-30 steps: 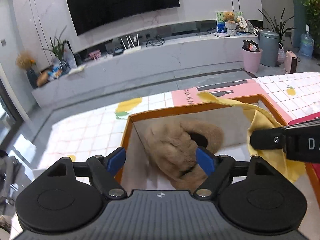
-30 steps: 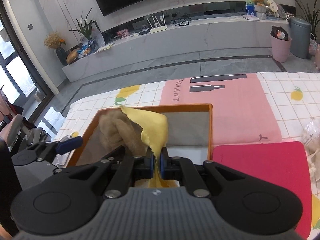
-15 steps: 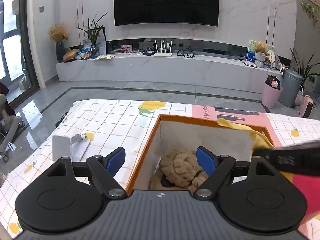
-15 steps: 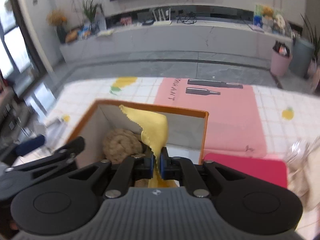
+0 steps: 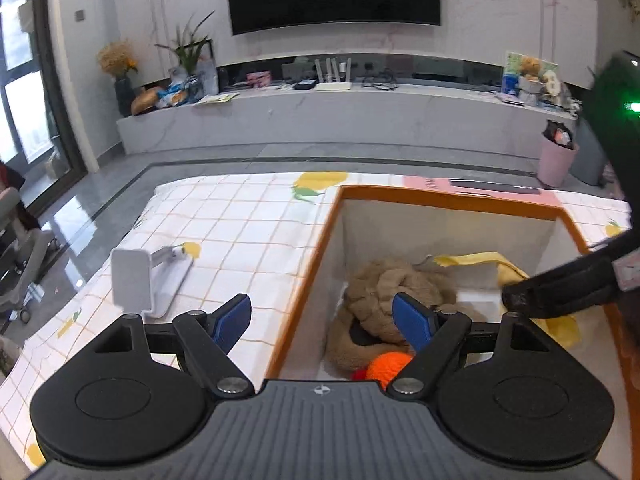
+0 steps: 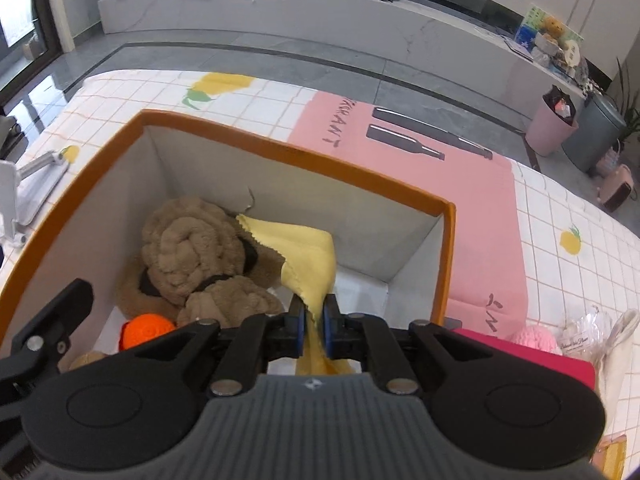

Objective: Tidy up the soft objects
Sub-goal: 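Open the left tool to drop the bear while the right tool lowers the cloth into the box, then open the right tool to release the yellow cloth and move both tools back to the pile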

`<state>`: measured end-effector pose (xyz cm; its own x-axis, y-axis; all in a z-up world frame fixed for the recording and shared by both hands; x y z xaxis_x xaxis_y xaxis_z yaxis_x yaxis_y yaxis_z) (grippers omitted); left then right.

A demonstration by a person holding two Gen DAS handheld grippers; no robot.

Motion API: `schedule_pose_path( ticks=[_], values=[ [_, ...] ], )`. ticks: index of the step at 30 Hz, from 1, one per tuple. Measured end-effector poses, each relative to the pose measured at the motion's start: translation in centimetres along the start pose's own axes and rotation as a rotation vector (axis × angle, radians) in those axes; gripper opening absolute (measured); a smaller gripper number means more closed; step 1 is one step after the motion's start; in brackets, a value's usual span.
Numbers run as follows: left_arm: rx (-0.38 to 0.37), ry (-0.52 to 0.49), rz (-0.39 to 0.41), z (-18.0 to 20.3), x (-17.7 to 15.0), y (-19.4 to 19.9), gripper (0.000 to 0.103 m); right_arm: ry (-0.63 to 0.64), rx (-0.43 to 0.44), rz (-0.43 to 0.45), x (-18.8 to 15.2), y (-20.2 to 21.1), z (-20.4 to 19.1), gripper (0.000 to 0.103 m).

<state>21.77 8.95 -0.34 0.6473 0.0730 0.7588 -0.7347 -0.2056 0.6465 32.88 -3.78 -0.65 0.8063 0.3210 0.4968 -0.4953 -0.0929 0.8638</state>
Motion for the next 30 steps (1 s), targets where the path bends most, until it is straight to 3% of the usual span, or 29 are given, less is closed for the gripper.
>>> schedule_pose_path(
  ticks=[5, 12, 15, 18, 20, 23, 30],
  values=[
    [0.024, -0.006, 0.02, -0.4, 0.1, 0.3, 0.095, 0.01, 0.029, 0.013, 0.0, 0.2, -0.9, 0.04],
    [0.035, 0.002, -0.012, -1.1, 0.0, -0.1, 0.095, -0.023, 0.029, 0.012, 0.2, 1.1, -1.3, 0.049],
    [0.026, 0.012, -0.019, -1.6, 0.3, 0.4, 0.095, -0.075, 0.039, 0.02, 0.2, 1.9, -0.9, 0.066],
    [0.0, 0.026, 0.008, -2.2, 0.8, 1.7, 0.095, -0.151, 0.089, 0.045, 0.4, 2.8, -0.5, 0.068],
    [0.001, 0.033, 0.025, -2.4, 1.1, 2.8, 0.095, -0.182, 0.093, 0.051, 0.6, 3.5, -0.4, 0.077],
    [-0.01, 0.034, 0.036, -2.6, 1.5, 4.1, 0.095, -0.202, 0.123, 0.084, 0.7, 5.2, -0.3, 0.078],
    [-0.11, 0.056, 0.077, -1.6, 2.7, 7.1, 0.095, -0.266, 0.138, 0.209, -0.8, 11.7, 2.5, 0.086]
  ],
)
Point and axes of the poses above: each gripper's, at about its wrist camera, not at the fingertips, and y roughly against the way its jaws point, z to its right, x to its top, the point moved 2 cm from there along -y, roughly the way its jaws point, and after that the axes turned 1 degree about -x, right-handed, at the moved point
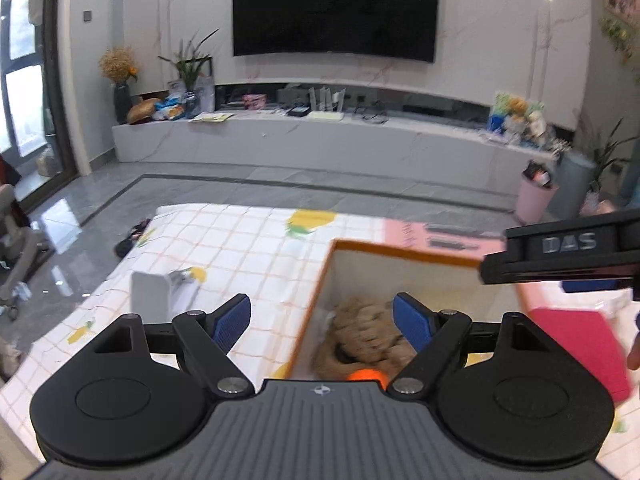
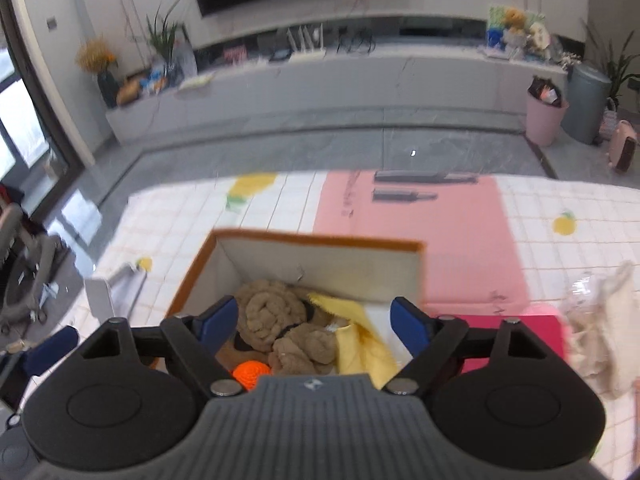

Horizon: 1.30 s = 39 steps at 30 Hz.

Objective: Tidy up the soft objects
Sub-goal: 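Open the right tool to release the yellow cloth and move both tools back to the pile, then grasp the yellow snack packet with the right tool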

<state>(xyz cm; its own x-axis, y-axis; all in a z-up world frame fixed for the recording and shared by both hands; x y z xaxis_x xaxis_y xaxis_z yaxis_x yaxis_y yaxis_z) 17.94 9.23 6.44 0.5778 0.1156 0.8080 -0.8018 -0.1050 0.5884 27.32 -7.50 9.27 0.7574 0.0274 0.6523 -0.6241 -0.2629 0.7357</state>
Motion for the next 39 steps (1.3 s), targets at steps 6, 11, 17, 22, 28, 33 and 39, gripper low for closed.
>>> schedule_pose_path(
  ticks=[6, 11, 17, 22, 28, 33, 39],
  values=[
    [-0.099, -0.066, 0.085, 2.8, 0.7, 3.7, 0.095, -0.073, -0.103, 0.097, -0.5, 6.5, 6.2, 0.092],
    [-0.148, -0.087, 0.101, 6.7, 0.1, 6.0, 0.095, -0.141, -0.193, 0.121, -2.4, 9.8, 12.3, 0.095],
    [-0.257, -0.179, 0.027, 12.2, -2.4, 5.9, 0.095, -0.22, -0.303, 0.157, -5.6, 12.6, 19.5, 0.097],
    [-0.268, -0.191, -0.05, 15.7, -5.5, 5.1, 0.095, -0.287, -0.384, 0.131, -8.4, 12.6, 25.0, 0.1],
    [-0.287, -0.173, -0.089, 18.7, -8.1, 4.4, 0.095, -0.286, -0.5, 0.127, -11.5, 10.2, 30.2, 0.1],
    [-0.346, -0.247, -0.166, 22.4, -10.7, 3.4, 0.095, -0.389, -0.528, 0.11, -14.7, 7.8, 34.2, 0.1],
    [-0.353, -0.264, -0.161, 26.8, -12.5, 2.0, 0.095, -0.293, -0.488, 0.019, -15.9, 4.8, 36.1, 0.1]
  ],
)
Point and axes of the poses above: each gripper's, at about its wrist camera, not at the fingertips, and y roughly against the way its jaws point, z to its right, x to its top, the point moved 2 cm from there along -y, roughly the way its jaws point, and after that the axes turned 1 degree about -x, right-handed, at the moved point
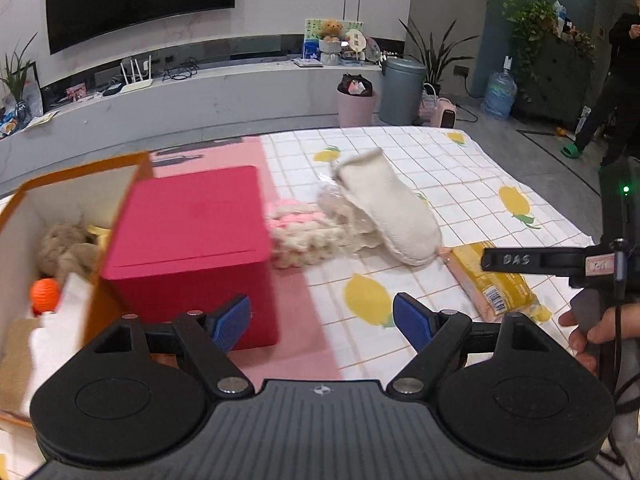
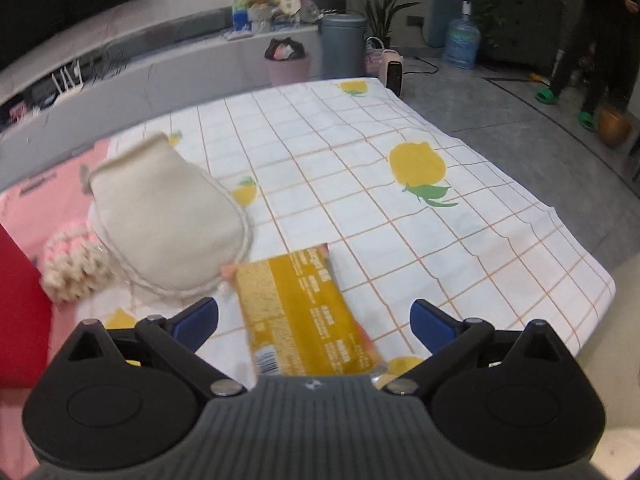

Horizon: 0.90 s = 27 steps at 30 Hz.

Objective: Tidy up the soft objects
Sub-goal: 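Grasp the yellow snack packet with the right tool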

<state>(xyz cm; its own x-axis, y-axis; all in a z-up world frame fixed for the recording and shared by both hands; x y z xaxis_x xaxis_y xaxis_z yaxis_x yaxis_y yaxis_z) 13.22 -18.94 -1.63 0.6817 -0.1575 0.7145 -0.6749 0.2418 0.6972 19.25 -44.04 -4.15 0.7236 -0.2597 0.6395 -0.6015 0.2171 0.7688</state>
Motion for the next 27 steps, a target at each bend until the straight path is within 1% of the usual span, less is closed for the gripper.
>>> schedule_pose_path(
  ticks=[3, 5, 8, 10, 12, 15, 18, 23, 27],
  values=[
    [0.01, 0.027, 0.001, 1.6, 0.0, -1.2, 0.095, 0.013, 0.007, -0.036, -0.4, -1.6, 0.2, 0.1],
    [0.025, -0.001, 0.03, 2.7, -0.1, -1.7, 0.095, 0.004, 0.012, -0.079, -0.7, -2.9, 0.2, 0.1],
    [0.051, -0.047, 0.028, 3.9, -0.2, -2.8, 0.095, -0.007, -0.001, -0.128, -0.9, -4.3, 0.3, 0.1],
    [0.058, -0.048, 0.021, 4.3, -0.4, -3.4, 0.095, -0.011, -0.009, -0.137, -1.0, -4.6, 0.3, 0.1],
    [0.06, -0.051, 0.013, 4.7, -0.6, -3.9, 0.095, -0.002, 0.001, -0.137, -0.9, -4.5, 0.0, 0.1],
    [0.084, -0.053, 0.021, 4.9, -0.9, -4.3, 0.095, 0.014, 0.019, -0.123, -0.8, -4.1, -0.3, 0.1],
    [0.101, -0.054, 0.014, 4.9, -1.1, -4.7, 0.095, 0.022, 0.014, -0.126, -0.9, -4.2, -0.5, 0.1],
    [0.091, -0.022, 0.003, 4.5, -1.4, -4.8, 0.095, 0.012, 0.022, -0.15, -1.0, -5.1, -0.4, 0.1],
    [0.05, 0.008, 0.011, 4.3, -1.5, -4.4, 0.095, 0.026, 0.018, -0.152, -0.9, -5.7, -0.5, 0.1]
  ],
)
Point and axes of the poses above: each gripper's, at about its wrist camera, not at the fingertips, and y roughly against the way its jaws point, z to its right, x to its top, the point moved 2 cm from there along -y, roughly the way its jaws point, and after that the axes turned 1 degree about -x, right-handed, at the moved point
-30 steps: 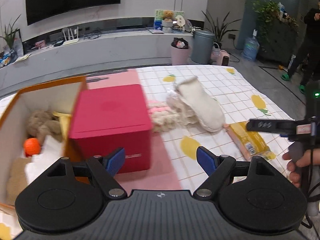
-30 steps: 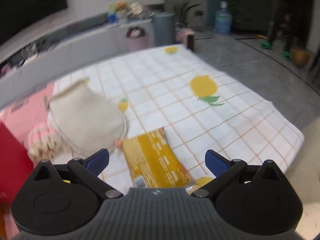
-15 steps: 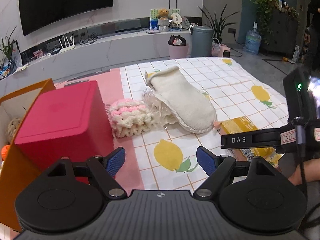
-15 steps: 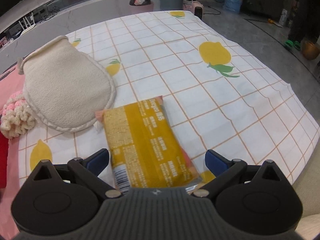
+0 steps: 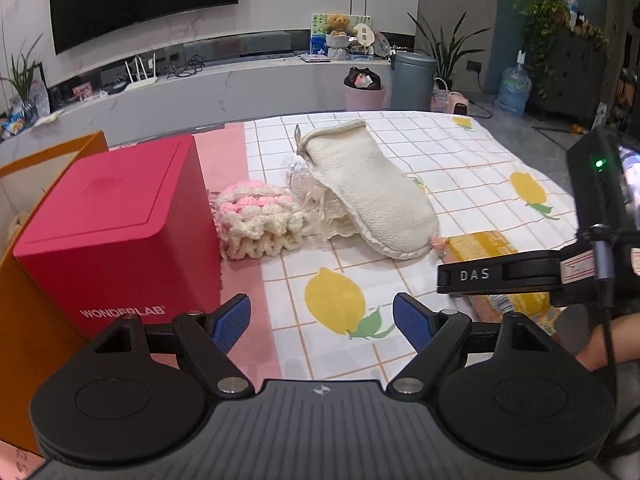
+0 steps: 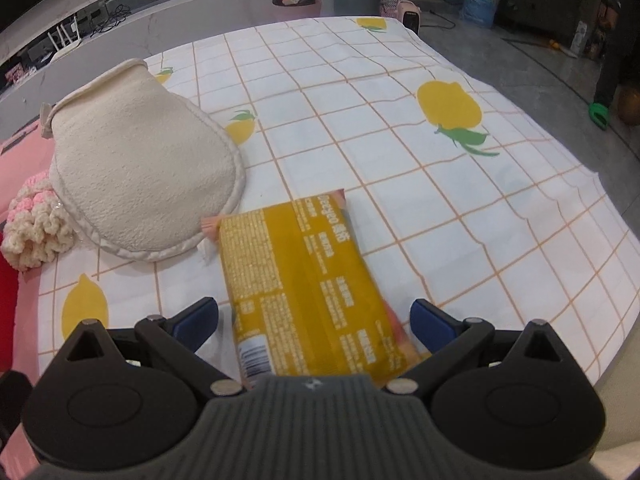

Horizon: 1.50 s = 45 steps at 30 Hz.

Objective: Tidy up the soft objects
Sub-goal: 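Grasp the yellow snack packet with the right tool, then grasp the white mitt with the left tool while the right tool holds the snack packet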

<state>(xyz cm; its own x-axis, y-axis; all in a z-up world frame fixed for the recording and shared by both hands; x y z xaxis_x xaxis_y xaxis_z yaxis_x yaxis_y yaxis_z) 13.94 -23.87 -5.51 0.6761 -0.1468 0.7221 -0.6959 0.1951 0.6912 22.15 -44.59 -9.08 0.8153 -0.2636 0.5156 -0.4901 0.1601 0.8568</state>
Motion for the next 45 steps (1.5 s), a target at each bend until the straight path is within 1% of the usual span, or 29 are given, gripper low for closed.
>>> schedule_pose_path(
  ticks=[3, 5, 7, 9, 11, 13, 18, 20, 25, 28, 30, 32, 34, 37, 41, 43, 44, 45],
  values=[
    [-0.003, 0.006, 0.005, 0.0, -0.1, 0.3, 0.095, 0.006, 0.016, 0.011, 0.0, 0.0, 0.1, 0.098],
    [-0.017, 0.014, -0.002, 0.0, -0.2, 0.4, 0.095, 0.021, 0.003, 0.023, 0.0, 0.1, 0.0, 0.088],
    [-0.028, 0.019, -0.012, 0.0, -0.3, 0.4, 0.095, 0.035, 0.012, 0.03, 0.1, 0.4, 0.0, 0.083],
    [-0.022, 0.024, -0.015, -0.1, -0.4, 0.5, 0.095, 0.039, 0.013, 0.028, 0.0, 0.5, 0.0, 0.08],
    [-0.017, 0.021, -0.019, -0.2, -0.7, 0.7, 0.095, 0.054, 0.006, 0.028, 0.0, 0.6, -0.1, 0.072],
    [-0.01, 0.022, -0.02, -0.6, -1.0, 1.0, 0.095, 0.056, 0.015, 0.022, 0.0, 0.9, -0.1, 0.066],
    [0.009, 0.039, -0.023, -1.5, -1.6, 1.6, 0.095, 0.099, 0.052, -0.006, -1.0, 1.8, -0.6, 0.063],
    [0.012, 0.05, -0.028, -1.8, -1.6, 1.4, 0.095, 0.104, 0.071, -0.011, -1.3, 2.3, -0.7, 0.059],
    [-0.025, 0.021, -0.033, -2.3, -1.5, 0.6, 0.095, 0.045, 0.081, -0.007, -1.3, 3.0, 0.0, 0.057],
    [-0.045, 0.049, -0.031, -2.4, -1.6, -0.2, 0.095, 0.023, 0.088, 0.001, -1.0, 3.0, 0.4, 0.056],
    [-0.074, 0.07, -0.023, -2.1, -1.5, -0.8, 0.095, 0.009, 0.094, 0.008, -0.6, 3.1, 0.6, 0.056],
    [-0.096, 0.066, 0.008, -1.6, -1.4, -1.3, 0.095, 0.001, 0.092, 0.019, -0.3, 3.2, 0.9, 0.056],
    [-0.111, 0.045, 0.081, -0.8, -1.4, -1.8, 0.095, -0.009, 0.087, 0.025, -0.1, 3.2, 1.2, 0.056],
    [-0.138, 0.02, 0.148, 0.2, -1.0, -3.0, 0.095, -0.011, 0.078, 0.026, -0.1, 3.2, 1.5, 0.056],
    [-0.189, 0.048, 0.159, 1.1, -0.3, -5.4, 0.094, -0.007, 0.075, 0.034, 0.1, 3.1, 1.6, 0.056],
    [-0.211, 0.086, 0.156, 1.3, 0.1, -6.6, 0.087, -0.031, 0.085, 0.033, 0.2, 3.0, 1.8, 0.056],
    [-0.222, 0.11, 0.146, 1.2, 0.3, -7.3, 0.084, -0.062, 0.082, 0.04, 0.3, 2.9, 2.0, 0.056],
    [-0.226, 0.13, 0.132, 1.2, 0.4, -8.0, 0.083, -0.084, 0.079, 0.044, 0.4, 2.9, 2.3, 0.056]
  ],
)
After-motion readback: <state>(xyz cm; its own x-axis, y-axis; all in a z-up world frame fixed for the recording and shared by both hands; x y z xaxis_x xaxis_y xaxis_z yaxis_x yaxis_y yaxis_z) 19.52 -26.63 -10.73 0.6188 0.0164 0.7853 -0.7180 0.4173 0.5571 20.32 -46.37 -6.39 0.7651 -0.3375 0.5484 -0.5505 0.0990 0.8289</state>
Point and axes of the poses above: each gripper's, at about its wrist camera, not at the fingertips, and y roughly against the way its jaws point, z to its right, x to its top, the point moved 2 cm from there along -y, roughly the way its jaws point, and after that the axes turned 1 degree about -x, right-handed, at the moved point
